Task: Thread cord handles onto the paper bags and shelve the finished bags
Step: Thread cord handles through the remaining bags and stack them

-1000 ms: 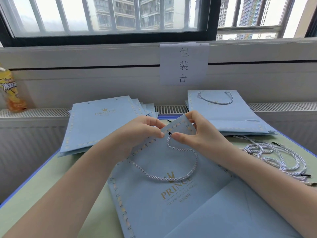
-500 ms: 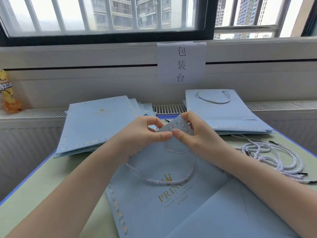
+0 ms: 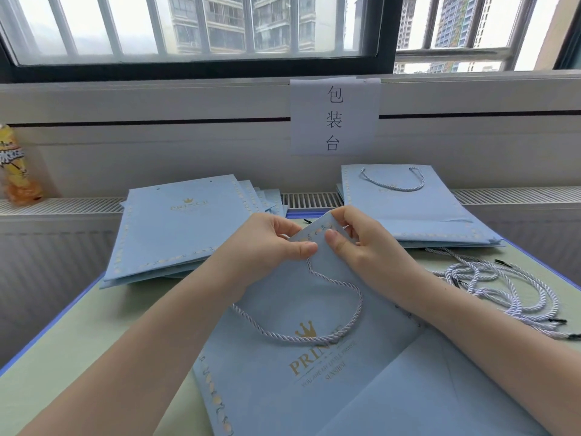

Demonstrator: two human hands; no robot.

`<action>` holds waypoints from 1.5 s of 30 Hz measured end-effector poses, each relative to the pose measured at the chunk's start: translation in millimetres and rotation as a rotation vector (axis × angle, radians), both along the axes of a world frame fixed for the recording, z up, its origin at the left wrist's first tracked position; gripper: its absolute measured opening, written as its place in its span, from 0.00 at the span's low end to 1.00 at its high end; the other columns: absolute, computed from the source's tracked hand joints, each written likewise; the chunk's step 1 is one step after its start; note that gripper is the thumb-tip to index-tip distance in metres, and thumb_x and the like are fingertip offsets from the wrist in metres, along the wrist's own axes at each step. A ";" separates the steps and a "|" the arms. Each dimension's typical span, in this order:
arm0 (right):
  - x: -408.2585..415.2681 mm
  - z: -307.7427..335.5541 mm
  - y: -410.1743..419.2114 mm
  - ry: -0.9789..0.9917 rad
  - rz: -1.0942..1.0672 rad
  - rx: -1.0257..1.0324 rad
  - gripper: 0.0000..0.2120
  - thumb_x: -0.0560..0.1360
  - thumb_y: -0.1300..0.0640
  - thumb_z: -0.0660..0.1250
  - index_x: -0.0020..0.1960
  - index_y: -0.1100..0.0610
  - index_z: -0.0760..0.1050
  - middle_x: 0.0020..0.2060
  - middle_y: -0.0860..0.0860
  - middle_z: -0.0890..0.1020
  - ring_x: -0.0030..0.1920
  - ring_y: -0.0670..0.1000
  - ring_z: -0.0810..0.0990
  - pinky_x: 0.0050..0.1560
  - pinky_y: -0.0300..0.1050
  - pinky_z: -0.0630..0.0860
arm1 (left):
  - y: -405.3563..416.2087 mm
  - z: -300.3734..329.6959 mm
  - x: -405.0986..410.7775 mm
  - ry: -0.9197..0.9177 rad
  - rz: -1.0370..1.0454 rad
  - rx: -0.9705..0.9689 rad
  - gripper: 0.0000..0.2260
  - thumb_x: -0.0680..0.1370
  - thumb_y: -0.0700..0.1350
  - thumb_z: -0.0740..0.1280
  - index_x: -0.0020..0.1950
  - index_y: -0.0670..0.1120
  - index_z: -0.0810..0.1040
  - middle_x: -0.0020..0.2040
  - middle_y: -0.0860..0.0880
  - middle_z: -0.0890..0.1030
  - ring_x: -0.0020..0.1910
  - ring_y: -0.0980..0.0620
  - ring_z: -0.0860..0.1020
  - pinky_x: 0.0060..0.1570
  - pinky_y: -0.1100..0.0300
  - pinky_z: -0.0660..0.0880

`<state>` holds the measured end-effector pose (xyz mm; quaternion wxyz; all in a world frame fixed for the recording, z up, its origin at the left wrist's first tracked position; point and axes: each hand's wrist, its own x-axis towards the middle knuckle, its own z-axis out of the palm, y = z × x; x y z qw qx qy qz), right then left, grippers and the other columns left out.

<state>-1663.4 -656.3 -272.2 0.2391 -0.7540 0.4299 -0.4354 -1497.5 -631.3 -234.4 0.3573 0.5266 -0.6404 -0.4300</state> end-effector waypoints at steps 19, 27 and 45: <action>-27.6 7.5 -14.2 -0.203 -0.231 0.190 0.06 0.78 0.55 0.63 0.52 0.57 0.75 0.48 0.51 0.80 0.42 0.50 0.80 0.42 0.43 0.77 | -9.8 -13.2 4.6 -0.551 0.158 -0.886 0.10 0.76 0.55 0.66 0.46 0.50 0.80 0.41 0.54 0.76 0.44 0.53 0.73 0.42 0.56 0.71; -38.8 6.6 -21.7 -0.315 -0.322 0.163 0.03 0.79 0.58 0.63 0.50 0.58 0.73 0.41 0.47 0.77 0.37 0.46 0.78 0.39 0.43 0.76 | 11.4 -30.2 -31.2 -1.009 -0.275 -0.658 0.08 0.80 0.53 0.58 0.49 0.50 0.70 0.51 0.53 0.76 0.54 0.53 0.70 0.55 0.59 0.65; -63.1 16.5 -29.1 -0.749 -0.316 0.406 0.07 0.79 0.62 0.61 0.44 0.60 0.76 0.33 0.53 0.81 0.27 0.47 0.79 0.32 0.42 0.78 | -2.9 -15.8 -10.5 -0.462 0.275 -0.696 0.20 0.77 0.51 0.61 0.69 0.49 0.67 0.63 0.49 0.67 0.64 0.52 0.63 0.60 0.58 0.62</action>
